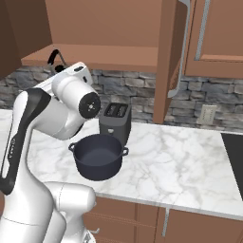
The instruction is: Pick the kettle from the cabinet and place it on a stove burner. Then pick the pot from the counter and place it on another stove burner. Finally, turn both burners on.
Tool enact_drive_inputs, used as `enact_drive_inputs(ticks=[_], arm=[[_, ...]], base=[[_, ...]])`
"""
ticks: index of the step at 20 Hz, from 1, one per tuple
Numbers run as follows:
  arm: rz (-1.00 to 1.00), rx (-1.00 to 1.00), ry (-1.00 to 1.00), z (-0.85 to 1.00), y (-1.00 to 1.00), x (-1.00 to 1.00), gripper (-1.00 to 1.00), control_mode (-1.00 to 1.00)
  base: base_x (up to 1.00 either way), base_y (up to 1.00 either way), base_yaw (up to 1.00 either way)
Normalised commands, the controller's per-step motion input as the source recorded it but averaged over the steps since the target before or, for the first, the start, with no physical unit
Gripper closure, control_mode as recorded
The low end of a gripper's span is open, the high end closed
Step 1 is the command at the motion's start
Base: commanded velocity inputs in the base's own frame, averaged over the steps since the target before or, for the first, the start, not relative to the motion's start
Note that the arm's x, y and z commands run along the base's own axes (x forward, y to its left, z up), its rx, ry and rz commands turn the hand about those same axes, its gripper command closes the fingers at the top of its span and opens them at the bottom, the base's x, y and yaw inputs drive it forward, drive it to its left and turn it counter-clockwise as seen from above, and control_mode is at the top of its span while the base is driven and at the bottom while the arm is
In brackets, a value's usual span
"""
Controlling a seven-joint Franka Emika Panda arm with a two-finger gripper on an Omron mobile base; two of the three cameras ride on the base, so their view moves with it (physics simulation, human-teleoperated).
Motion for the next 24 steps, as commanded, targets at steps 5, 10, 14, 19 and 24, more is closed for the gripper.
enact_drive_inputs(ticks=[5,10,14,19,24], arm=[[0.00,0.00,0.06,-0.11,-0.08,-0.08,1.00,-1.00],[0.00,0.00,0.00,0.00,0.00,0.00,1.00,-1.00],[0.00,0.00,-0.13,0.00,0.00,-0.28,1.00,1.00],[0.00,0.00,0.00,0.00,0.00,0.00,1.00,1.00],[0.00,0.00,0.00,0.00,0.00,0.00,1.00,1.00]], base=[[0.00,0.00,0.00],[0.00,0.00,0.00],[-0.15,0.00,0.00],[-0.59,-0.05,-0.03],[-0.51,-0.12,-0.03]])
